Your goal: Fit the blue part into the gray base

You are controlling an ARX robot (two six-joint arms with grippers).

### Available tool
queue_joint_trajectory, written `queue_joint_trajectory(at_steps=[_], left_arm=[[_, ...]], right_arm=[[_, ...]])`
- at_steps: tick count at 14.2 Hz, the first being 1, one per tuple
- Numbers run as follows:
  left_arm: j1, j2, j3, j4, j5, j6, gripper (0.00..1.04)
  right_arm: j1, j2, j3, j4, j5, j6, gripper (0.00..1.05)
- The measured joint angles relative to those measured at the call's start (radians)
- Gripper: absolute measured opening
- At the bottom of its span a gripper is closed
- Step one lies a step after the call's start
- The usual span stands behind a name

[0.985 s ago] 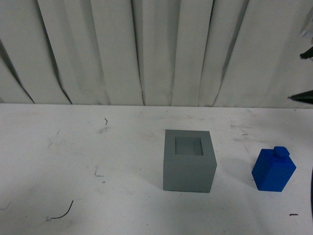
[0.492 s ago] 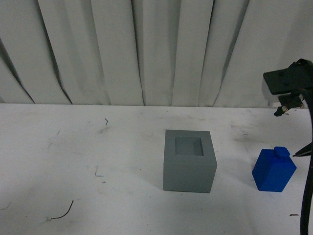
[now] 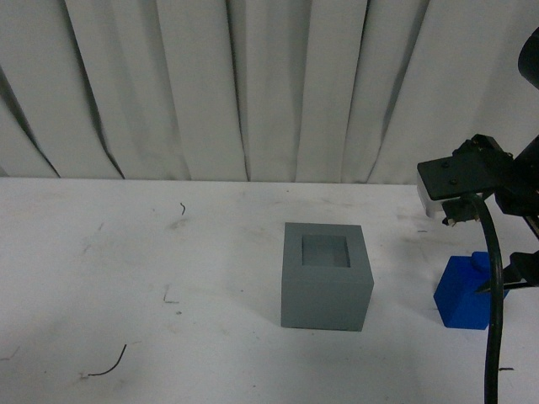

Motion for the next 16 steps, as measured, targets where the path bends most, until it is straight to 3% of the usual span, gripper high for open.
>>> queue_joint_trajectory(at_steps=[16], left_arm=[[0.000, 0.000, 0.000, 0.000, 0.000, 0.000, 0.98]], right_arm=[[-0.034, 0.077, -0.027, 0.041, -0.013, 0.018, 0.98]])
